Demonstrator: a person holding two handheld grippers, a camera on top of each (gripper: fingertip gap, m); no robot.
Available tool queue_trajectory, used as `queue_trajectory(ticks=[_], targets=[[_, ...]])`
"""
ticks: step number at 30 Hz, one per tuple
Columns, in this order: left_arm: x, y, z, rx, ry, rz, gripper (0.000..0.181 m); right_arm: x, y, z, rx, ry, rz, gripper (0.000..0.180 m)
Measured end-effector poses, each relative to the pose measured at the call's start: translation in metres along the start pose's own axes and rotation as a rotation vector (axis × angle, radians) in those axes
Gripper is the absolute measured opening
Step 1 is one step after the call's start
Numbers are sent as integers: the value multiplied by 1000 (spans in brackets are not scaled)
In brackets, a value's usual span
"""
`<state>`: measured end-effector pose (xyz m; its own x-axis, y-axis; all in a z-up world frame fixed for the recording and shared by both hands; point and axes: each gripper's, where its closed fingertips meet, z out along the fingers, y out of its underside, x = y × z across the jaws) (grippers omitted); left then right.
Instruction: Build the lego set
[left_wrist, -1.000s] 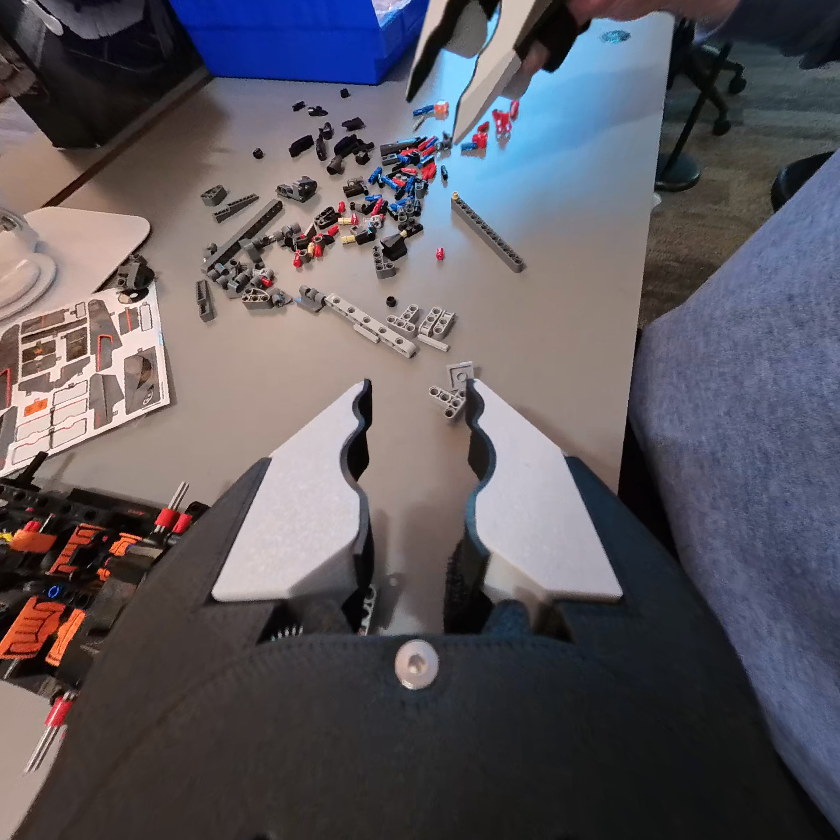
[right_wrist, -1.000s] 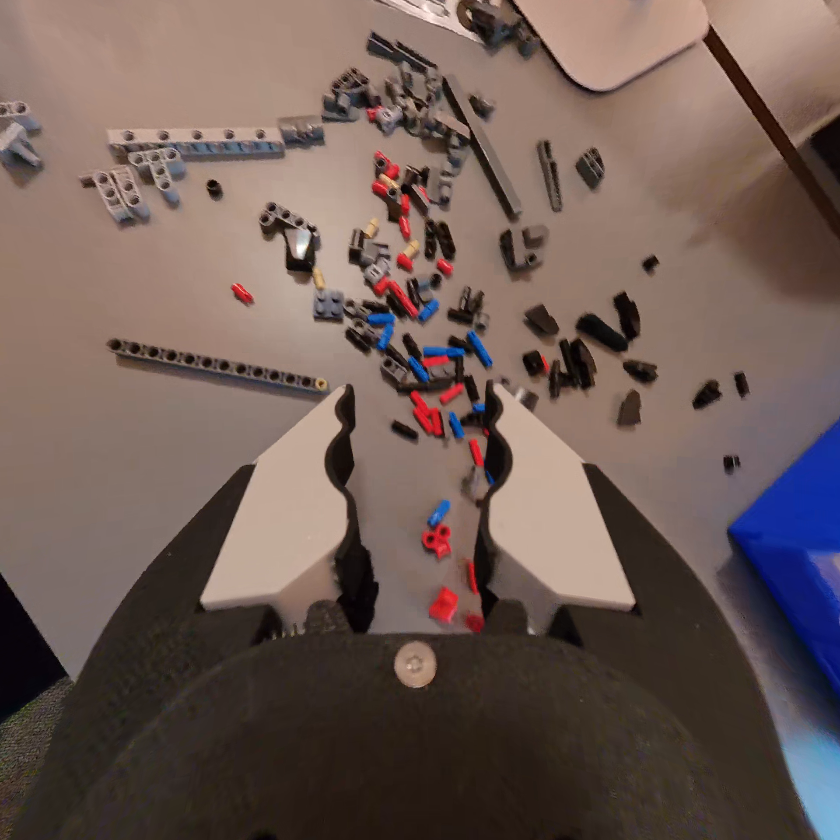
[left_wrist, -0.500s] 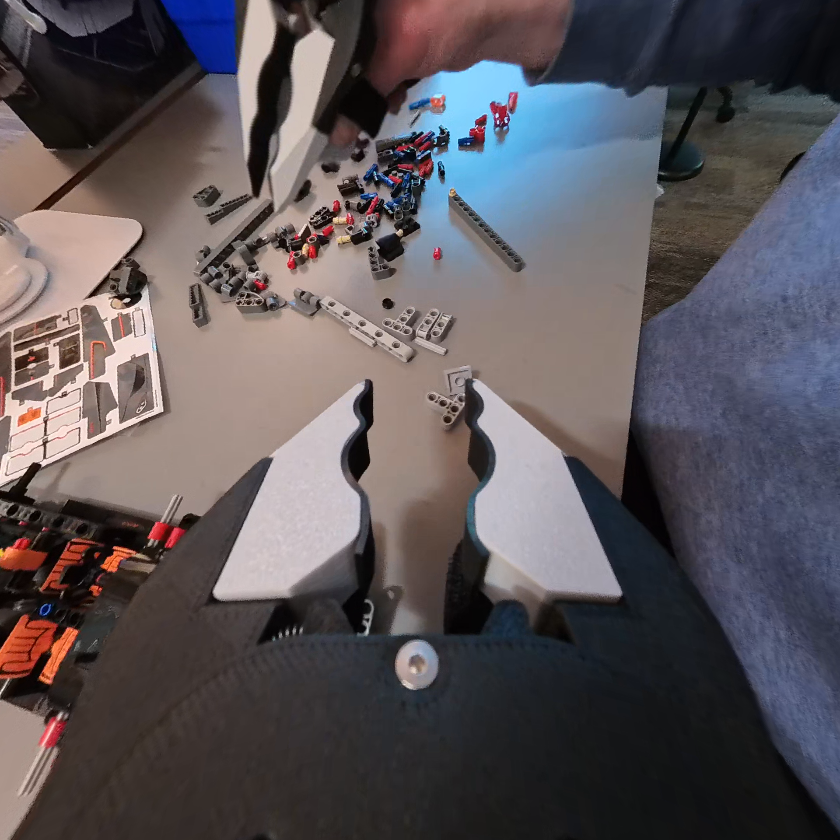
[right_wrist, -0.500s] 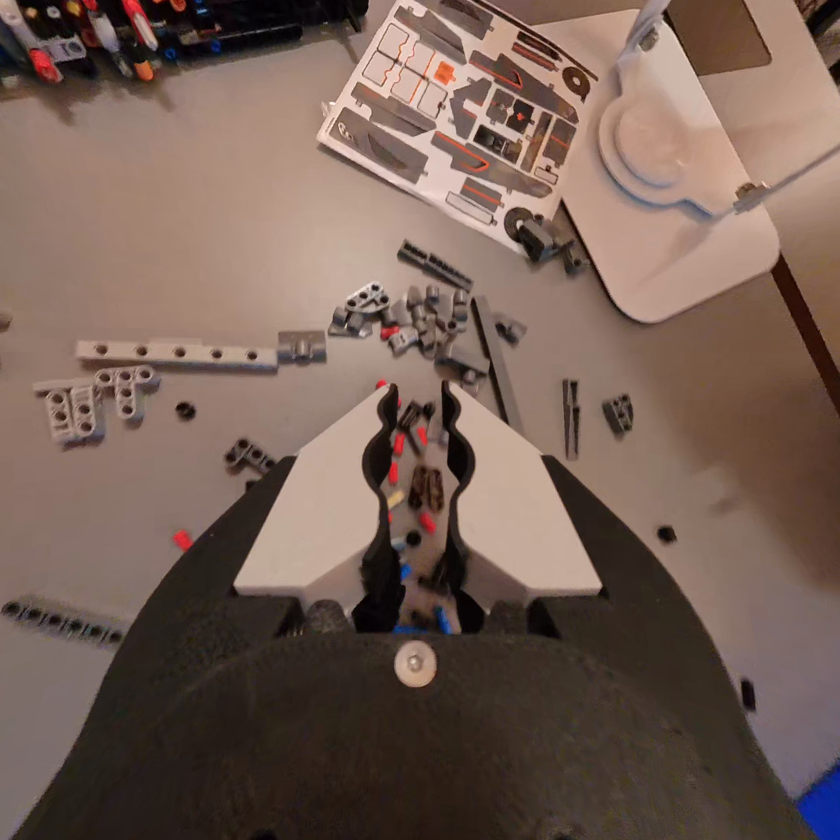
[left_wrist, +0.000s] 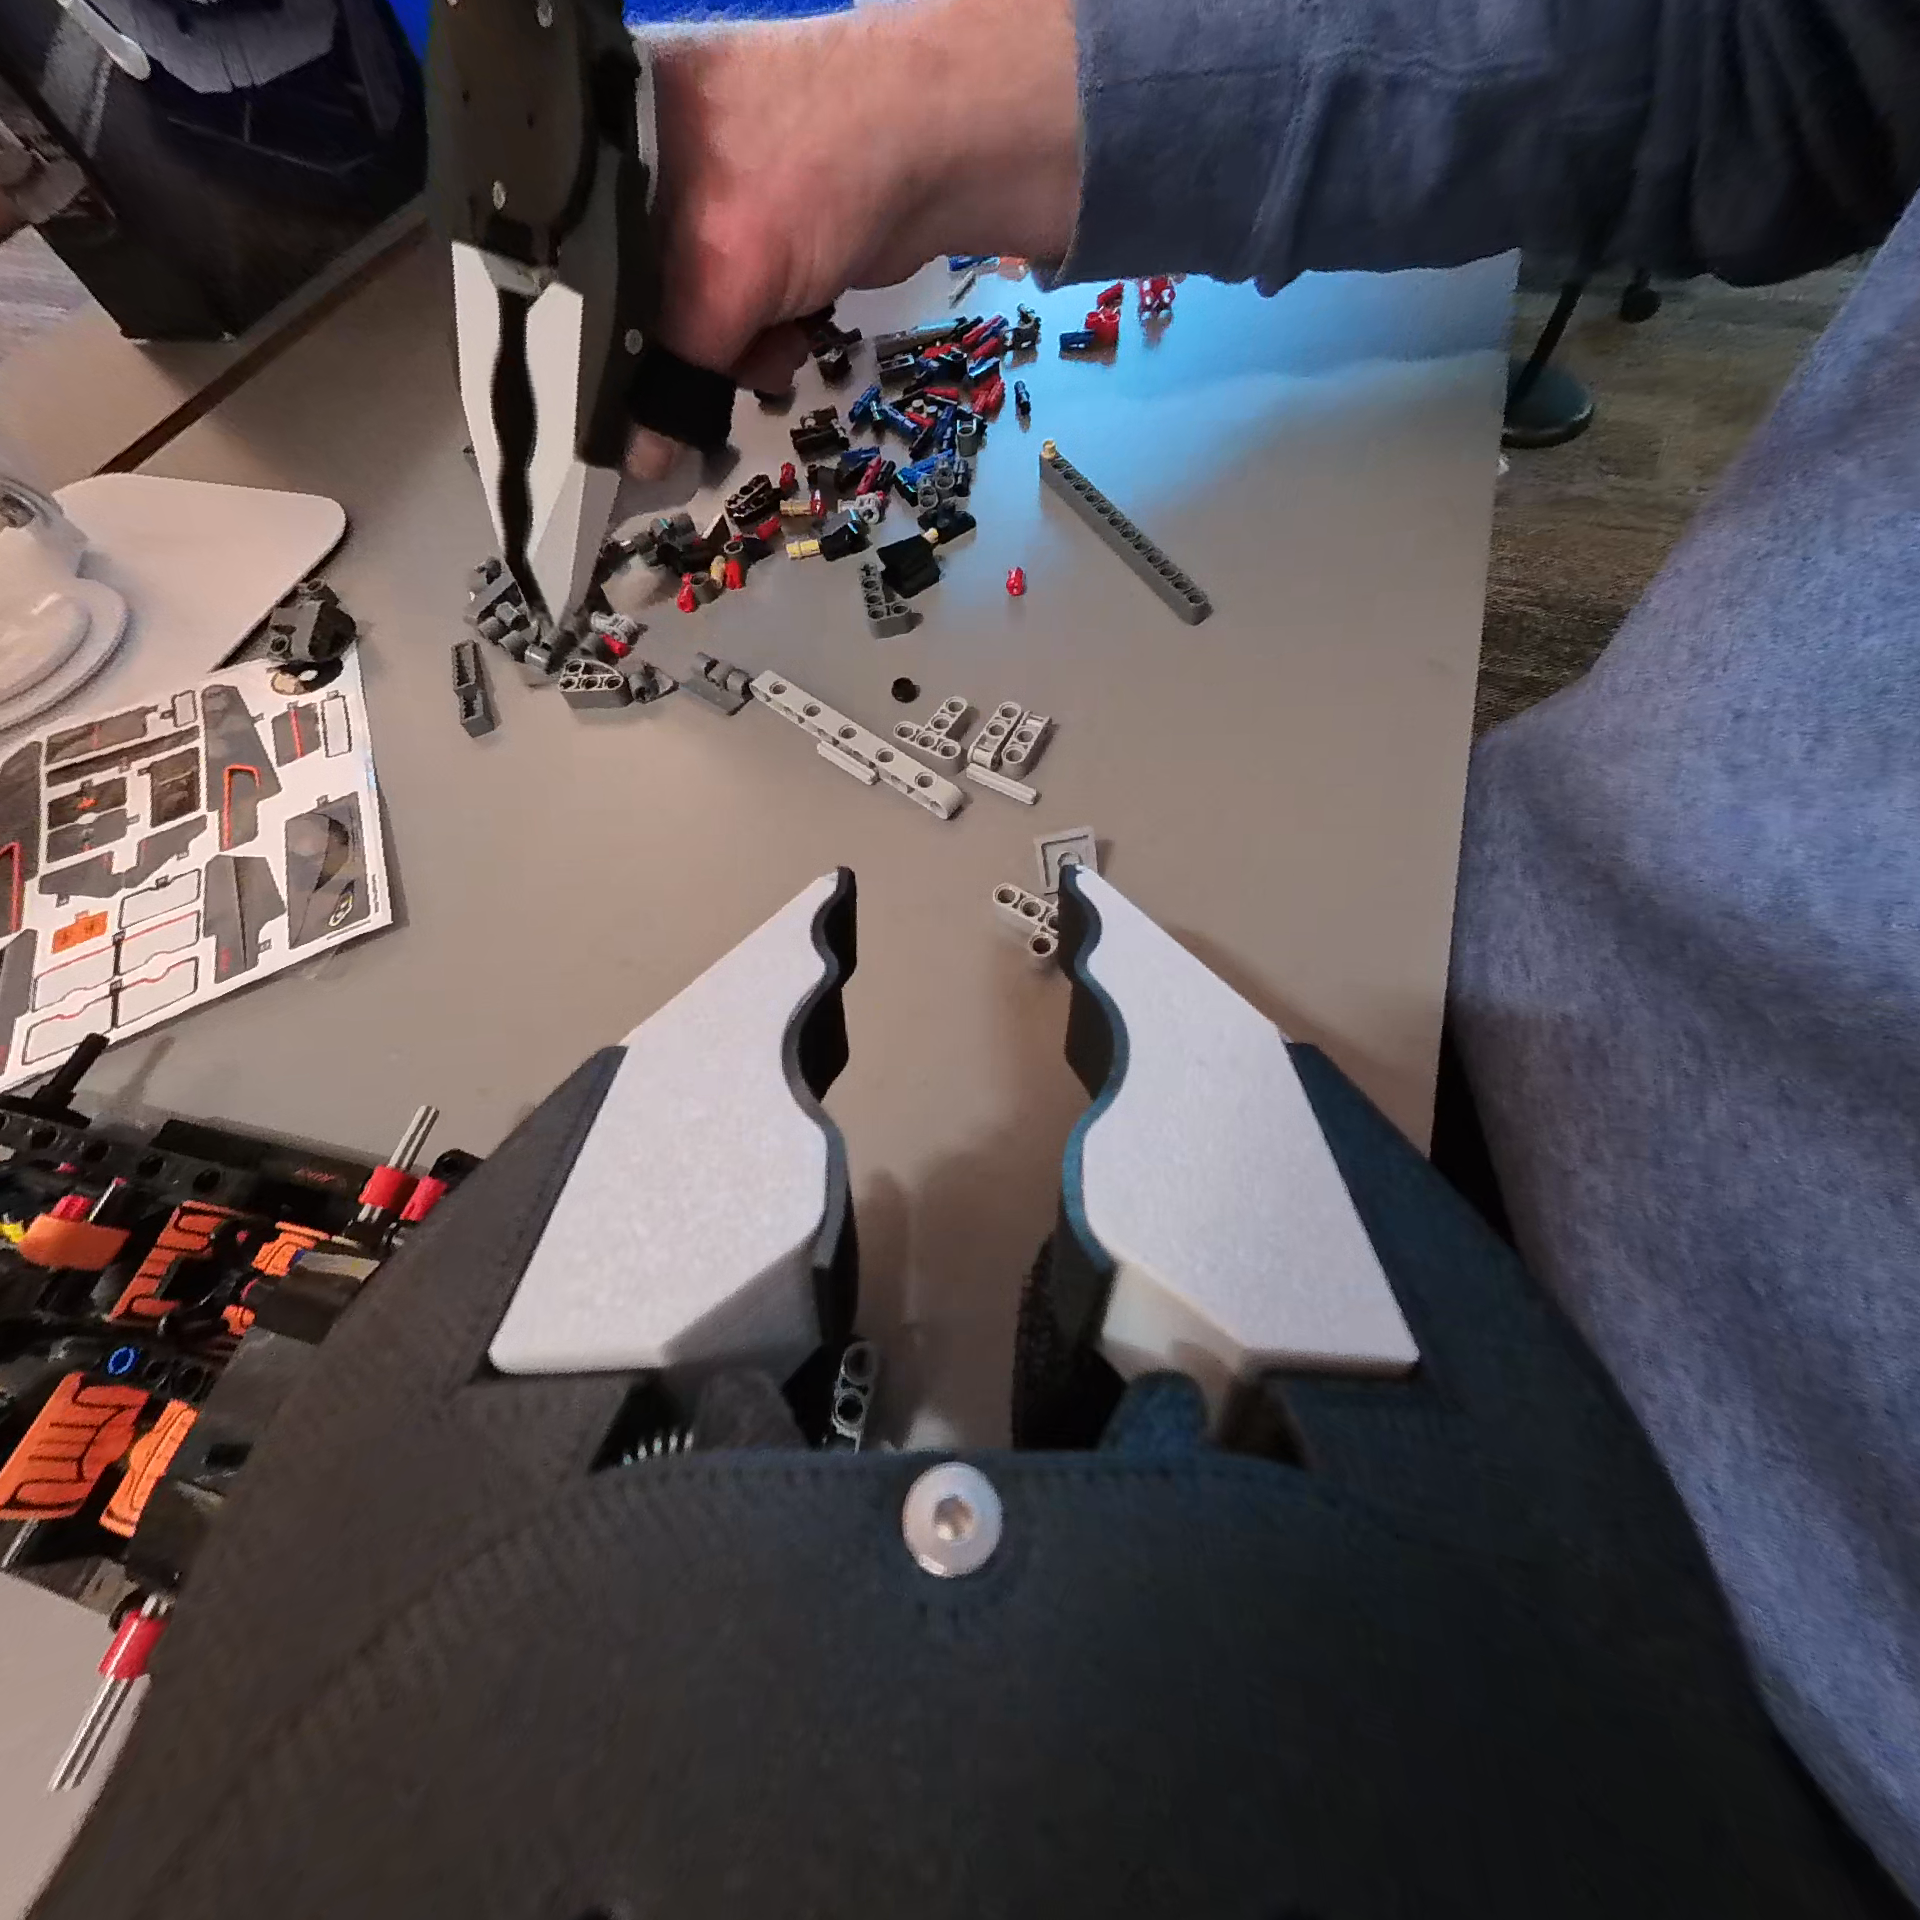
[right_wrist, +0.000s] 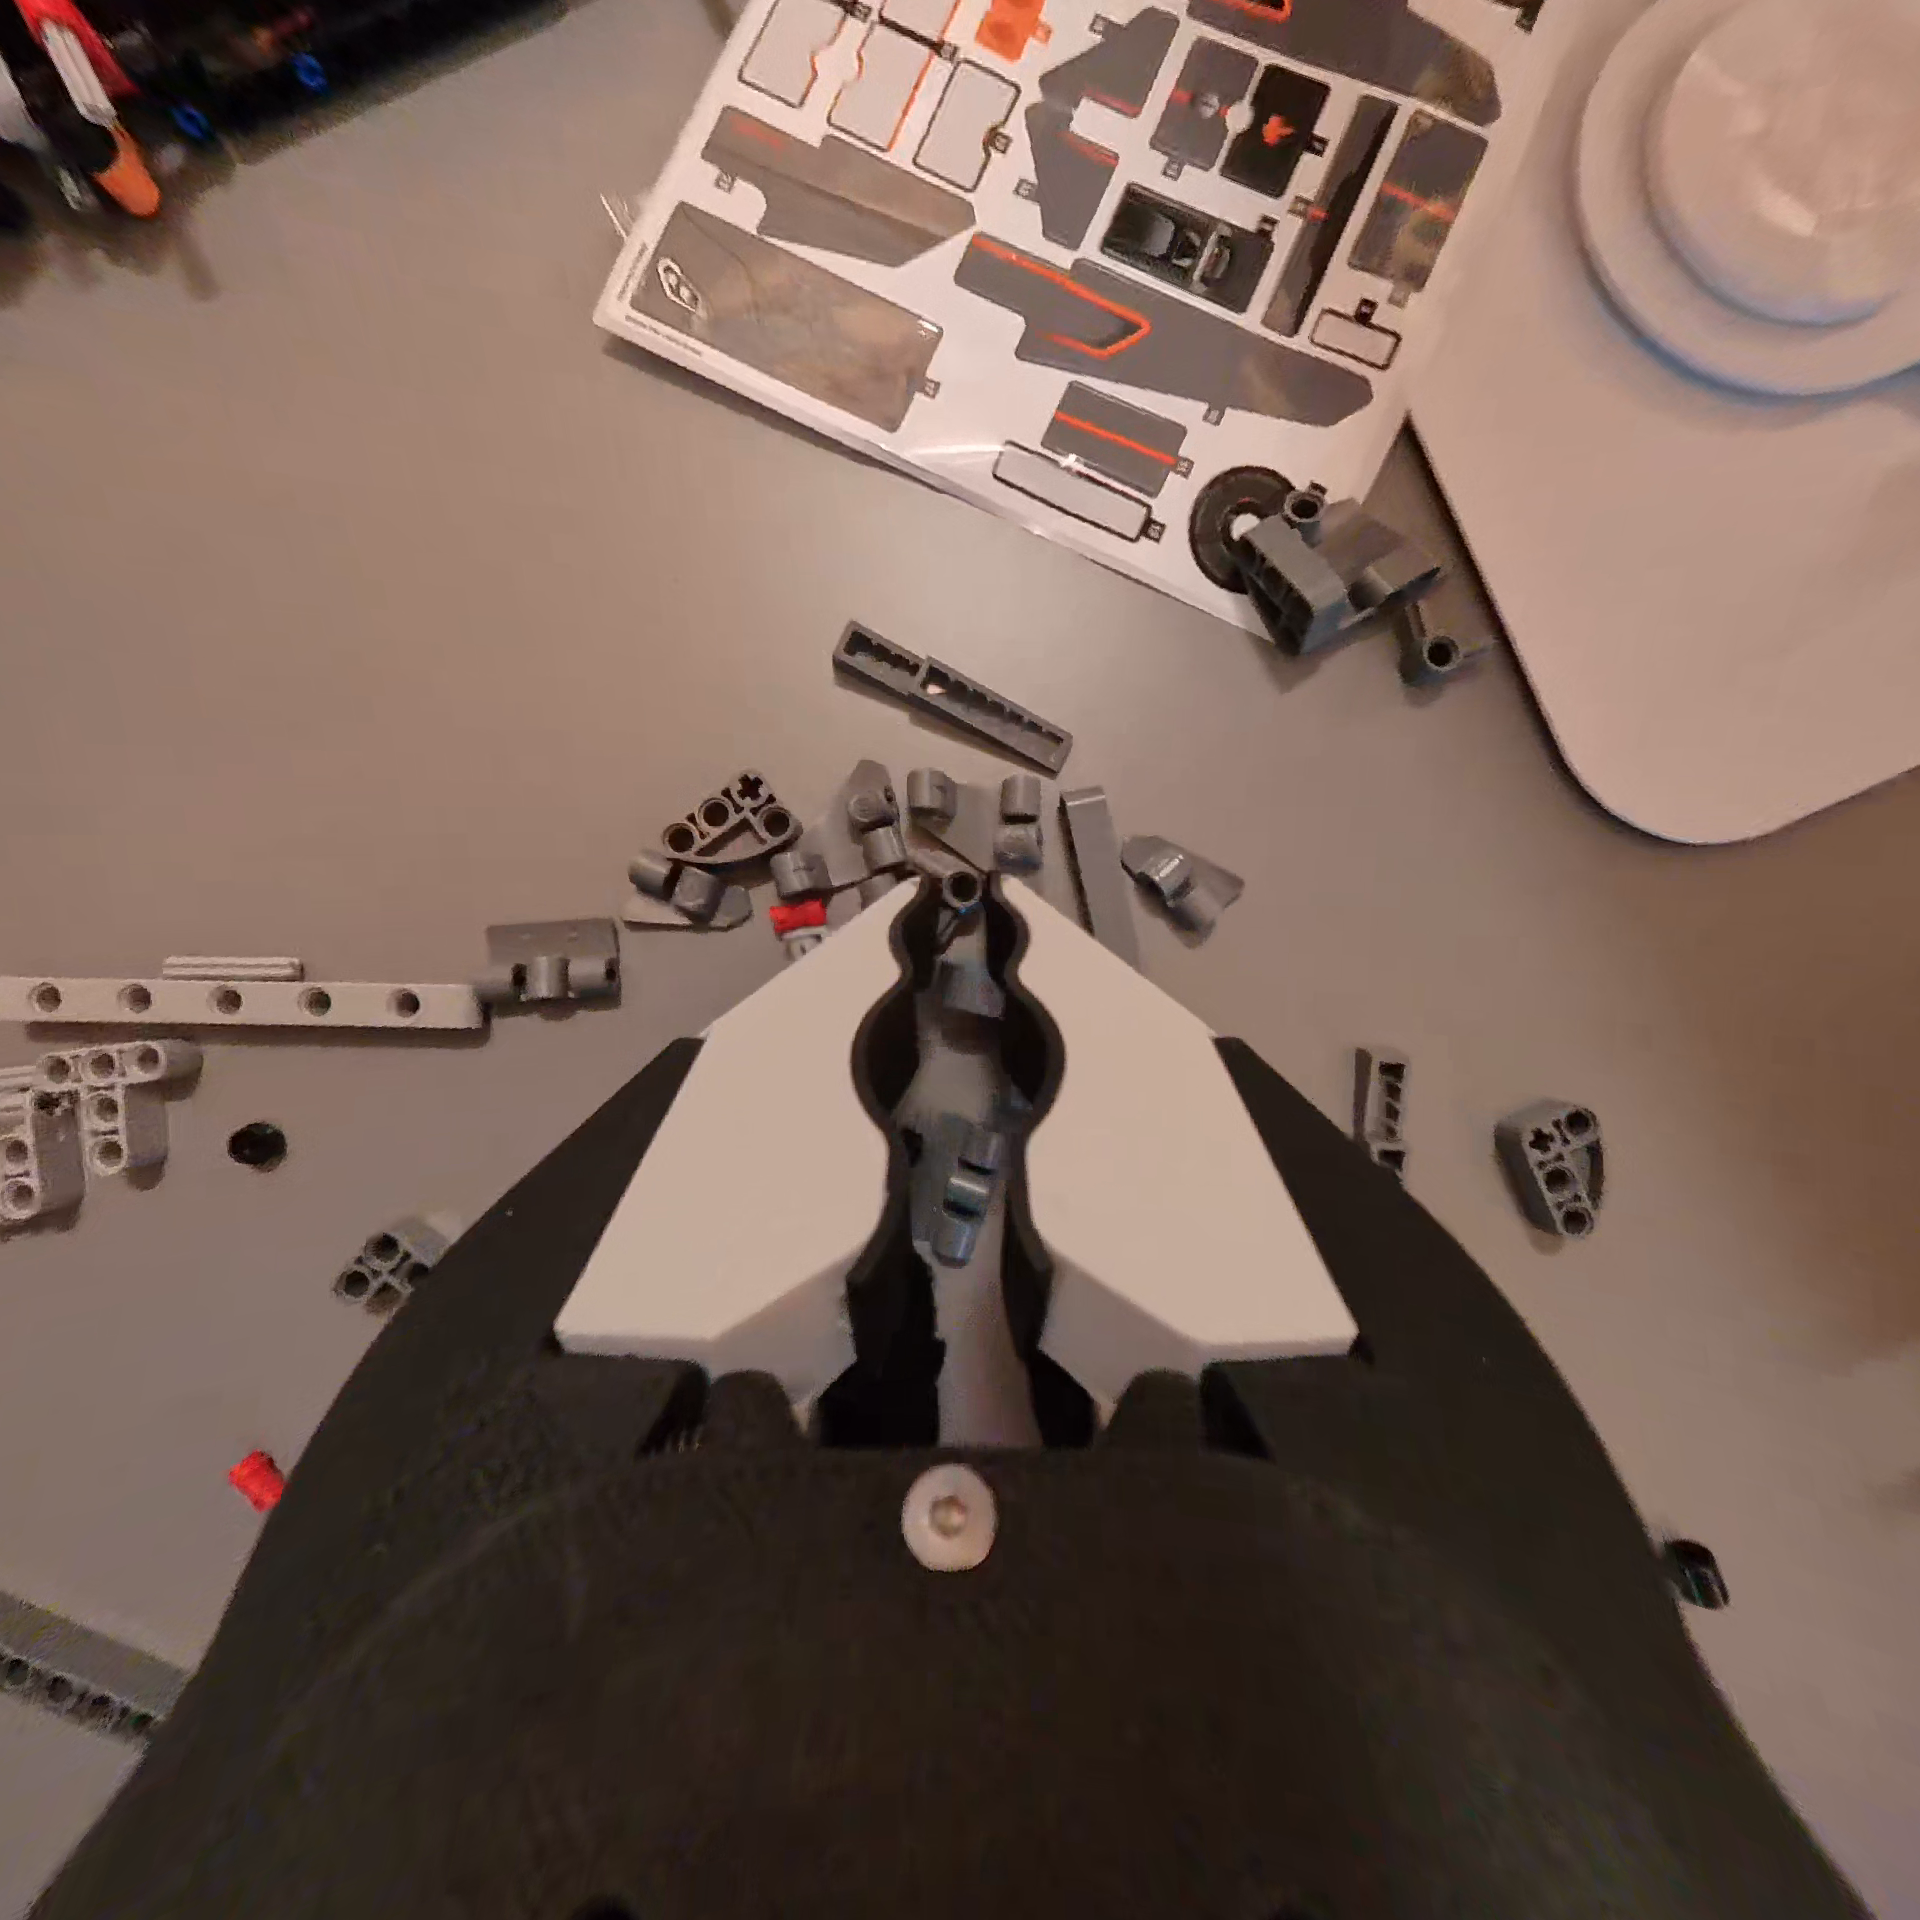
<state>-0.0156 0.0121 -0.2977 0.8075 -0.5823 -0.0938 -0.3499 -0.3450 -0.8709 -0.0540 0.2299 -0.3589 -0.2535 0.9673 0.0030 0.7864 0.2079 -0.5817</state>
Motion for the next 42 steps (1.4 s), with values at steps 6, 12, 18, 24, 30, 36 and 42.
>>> queue_trajectory(ticks=[6,12,18,24,30,36,42], targets=[[1,0,1,1,6,-2,37,-30,-9,5,2,-169,26,18],[0,-2,-2,6,-1,0,36,-25,-11,-23,94,-179,92,26],[0,-2,0,10,9,-7,36,-27,20,-48,53,-98,69,20],[2,-2,1,7,13,-3,36,-30,55,-61,24,-23,100,23],[5,-2,6,1,27,-9,35,-45,37,-51,74,2,-15,15],[3,-6,4,2,10,5,35,-50,8,-29,67,-35,-81,15],[1,-4,2,11,13,-4,35,-43,0,-12,33,-47,-81,15]])
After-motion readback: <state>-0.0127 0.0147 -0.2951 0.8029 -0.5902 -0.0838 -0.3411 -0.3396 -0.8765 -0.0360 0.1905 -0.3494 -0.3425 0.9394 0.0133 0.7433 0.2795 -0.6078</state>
